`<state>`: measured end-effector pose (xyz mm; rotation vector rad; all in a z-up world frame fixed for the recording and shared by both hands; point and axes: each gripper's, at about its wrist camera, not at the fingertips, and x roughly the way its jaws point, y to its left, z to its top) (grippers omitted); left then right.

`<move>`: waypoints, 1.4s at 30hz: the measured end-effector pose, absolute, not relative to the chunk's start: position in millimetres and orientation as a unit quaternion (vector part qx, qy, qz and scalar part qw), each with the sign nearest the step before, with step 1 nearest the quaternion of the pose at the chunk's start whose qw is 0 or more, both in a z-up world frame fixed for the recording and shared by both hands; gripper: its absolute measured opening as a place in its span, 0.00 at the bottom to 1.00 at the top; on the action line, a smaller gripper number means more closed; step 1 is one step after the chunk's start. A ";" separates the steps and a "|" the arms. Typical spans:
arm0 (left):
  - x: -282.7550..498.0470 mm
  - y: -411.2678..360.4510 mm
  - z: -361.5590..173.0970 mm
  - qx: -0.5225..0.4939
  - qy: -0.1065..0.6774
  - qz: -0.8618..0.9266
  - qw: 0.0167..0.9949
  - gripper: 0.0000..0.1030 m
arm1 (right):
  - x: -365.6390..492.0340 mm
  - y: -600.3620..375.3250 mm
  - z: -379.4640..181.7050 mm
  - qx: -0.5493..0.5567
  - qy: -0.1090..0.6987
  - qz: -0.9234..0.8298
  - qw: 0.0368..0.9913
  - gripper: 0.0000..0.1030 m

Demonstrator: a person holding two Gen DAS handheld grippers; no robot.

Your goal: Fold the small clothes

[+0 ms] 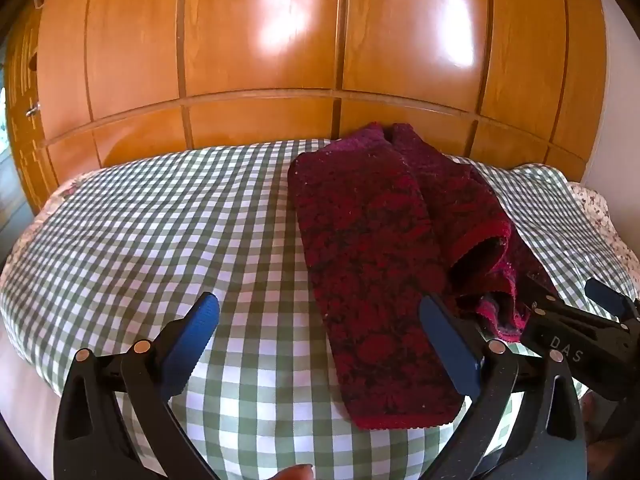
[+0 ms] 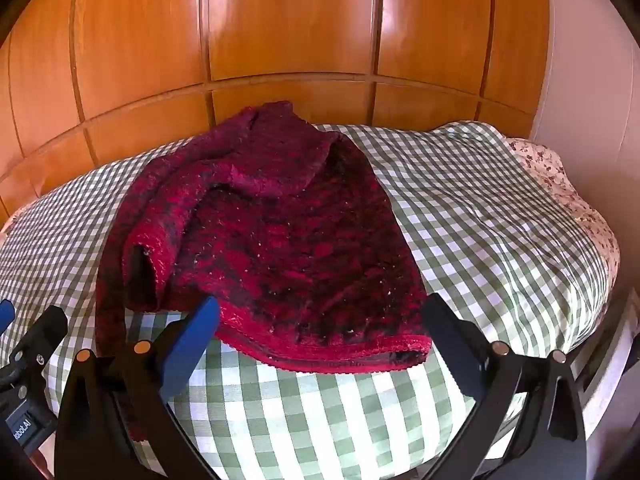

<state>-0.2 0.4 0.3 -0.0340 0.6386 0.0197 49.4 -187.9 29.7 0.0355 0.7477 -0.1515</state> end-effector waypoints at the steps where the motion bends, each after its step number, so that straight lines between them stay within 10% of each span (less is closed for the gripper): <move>1: -0.6 0.7 0.5 -0.018 0.314 0.012 0.949 0.96 | 49.2 -188.1 30.0 0.017 0.365 -0.074 0.928 0.98; 42: 1.9 6.7 -5.0 -0.014 0.331 0.023 0.943 0.96 | 45.3 -183.2 32.6 0.011 0.360 -0.070 0.930 0.98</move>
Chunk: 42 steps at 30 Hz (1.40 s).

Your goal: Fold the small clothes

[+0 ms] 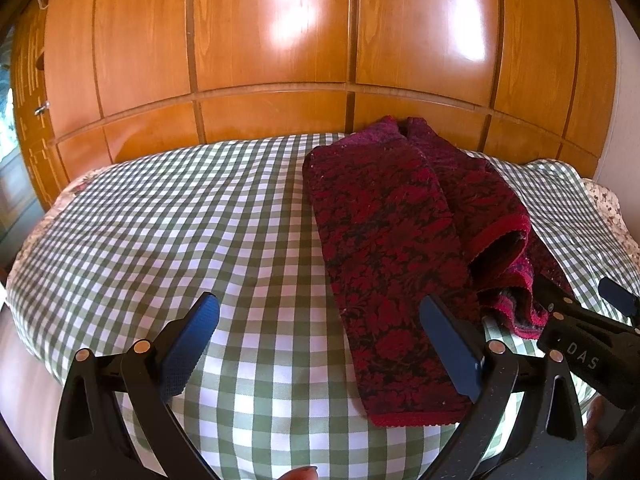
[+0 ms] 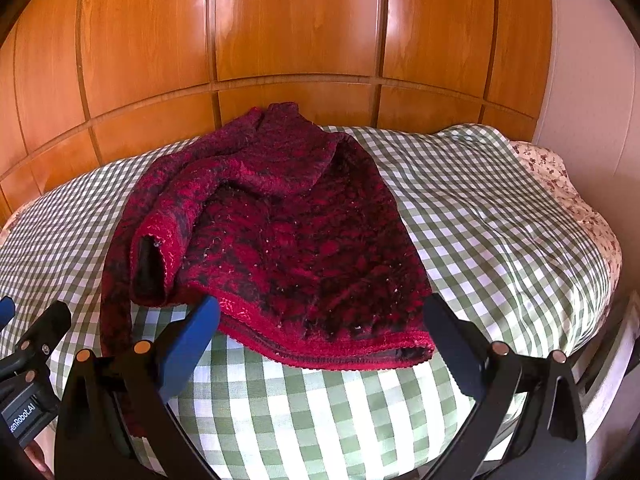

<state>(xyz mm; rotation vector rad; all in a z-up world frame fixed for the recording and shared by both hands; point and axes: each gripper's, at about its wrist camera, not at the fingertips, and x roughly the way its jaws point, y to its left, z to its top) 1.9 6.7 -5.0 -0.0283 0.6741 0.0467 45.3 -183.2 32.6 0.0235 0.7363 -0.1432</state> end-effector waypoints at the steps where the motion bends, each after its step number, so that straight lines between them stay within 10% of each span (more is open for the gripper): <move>1: 1.8 6.7 -5.1 -0.013 0.330 0.023 0.944 0.96 | 45.4 -184.7 33.1 0.014 0.359 -0.071 0.931 0.98; 42: 2.1 -7.3 -15.5 0.011 0.343 0.017 0.939 0.96 | 50.6 -205.6 34.0 0.051 0.365 -0.077 0.926 0.98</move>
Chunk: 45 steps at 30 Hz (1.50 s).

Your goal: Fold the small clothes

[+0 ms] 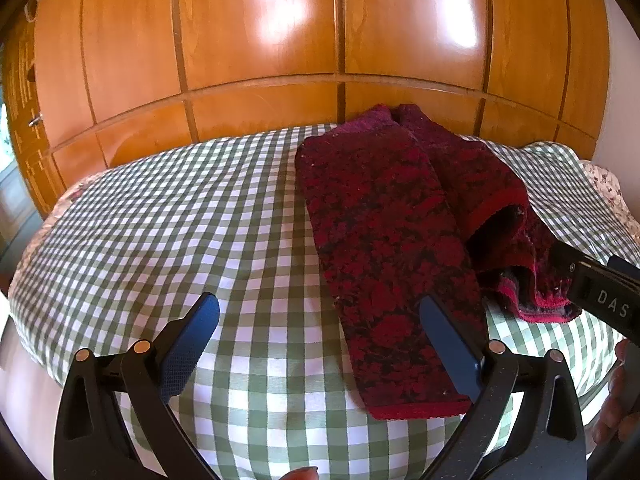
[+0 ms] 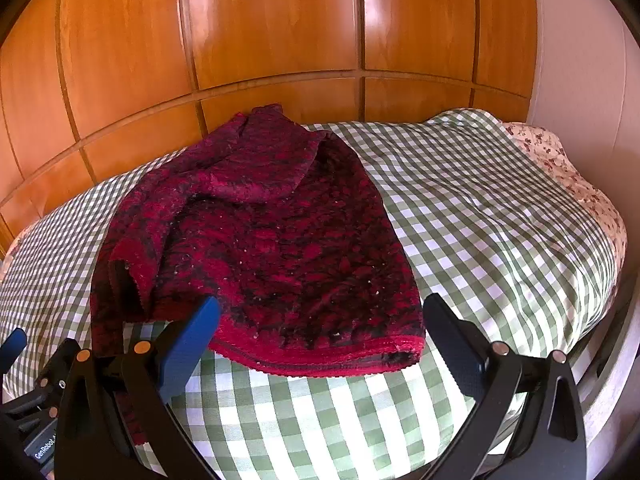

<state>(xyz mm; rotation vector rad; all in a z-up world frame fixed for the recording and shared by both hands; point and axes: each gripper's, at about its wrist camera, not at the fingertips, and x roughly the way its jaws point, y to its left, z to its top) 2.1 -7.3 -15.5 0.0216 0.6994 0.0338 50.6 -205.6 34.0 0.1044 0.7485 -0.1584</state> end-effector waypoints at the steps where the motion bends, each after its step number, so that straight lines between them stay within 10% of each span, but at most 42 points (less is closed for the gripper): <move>1: 2.4 -8.0 -16.1 0.011 0.344 0.015 0.939 0.96 | 51.0 -206.4 33.7 0.052 0.365 -0.078 0.926 0.98; 29: 29.8 -35.5 -49.2 0.039 0.377 -0.042 0.925 0.96 | 77.3 -233.4 43.4 0.177 0.377 0.024 0.909 0.97; 39: 25.3 -40.6 -41.2 0.019 0.368 -0.087 0.925 0.96 | 139.5 -195.9 55.3 0.240 0.406 0.148 0.869 0.62; 45: 38.2 -33.8 -52.1 -0.022 0.400 -0.141 0.905 0.25 | 155.8 -158.0 57.9 0.163 0.420 0.180 0.875 0.17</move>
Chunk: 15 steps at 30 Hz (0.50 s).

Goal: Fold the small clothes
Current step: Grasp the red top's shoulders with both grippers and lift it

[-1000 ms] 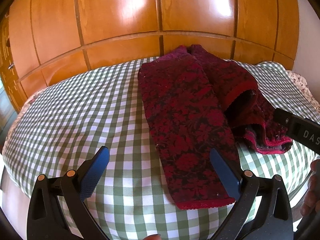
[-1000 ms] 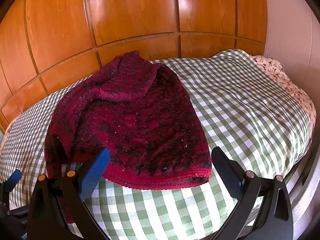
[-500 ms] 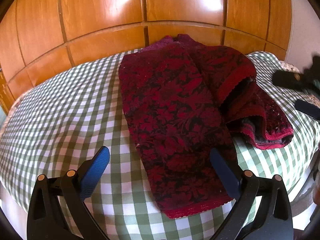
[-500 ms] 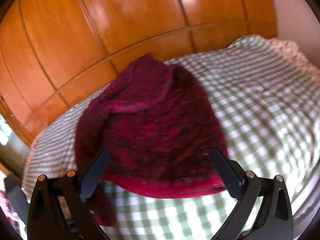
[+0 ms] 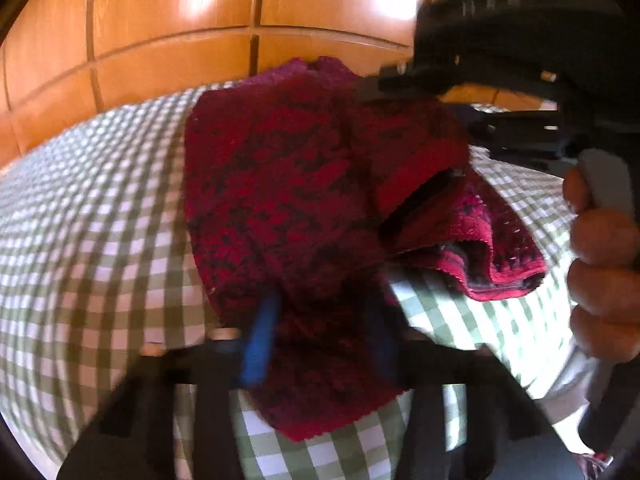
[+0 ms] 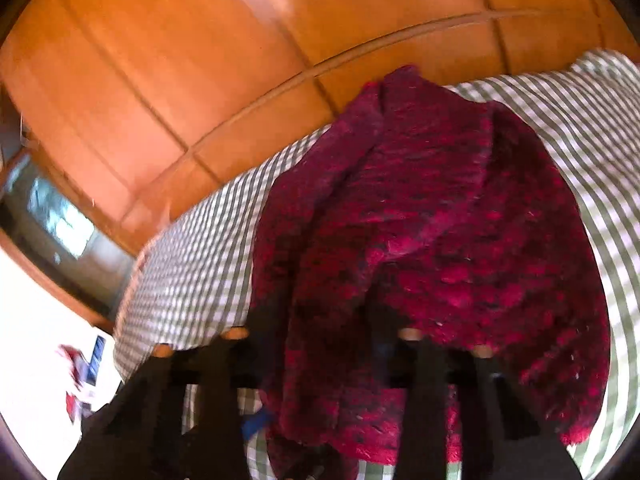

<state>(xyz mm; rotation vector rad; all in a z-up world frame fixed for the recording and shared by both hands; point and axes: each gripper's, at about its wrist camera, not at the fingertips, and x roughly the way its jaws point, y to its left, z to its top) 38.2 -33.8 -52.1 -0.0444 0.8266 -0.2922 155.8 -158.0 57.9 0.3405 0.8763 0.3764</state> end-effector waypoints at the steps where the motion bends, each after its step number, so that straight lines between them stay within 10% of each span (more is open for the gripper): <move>1: 37.8 -29.1 -49.9 -0.026 0.398 -0.147 0.905 0.20 | 154.2 -155.9 61.0 0.143 0.414 0.178 0.881 0.15; 15: 98.8 157.6 4.4 -0.111 0.340 0.040 0.933 0.00 | 177.2 -327.9 86.0 -0.003 0.352 -0.093 0.931 0.11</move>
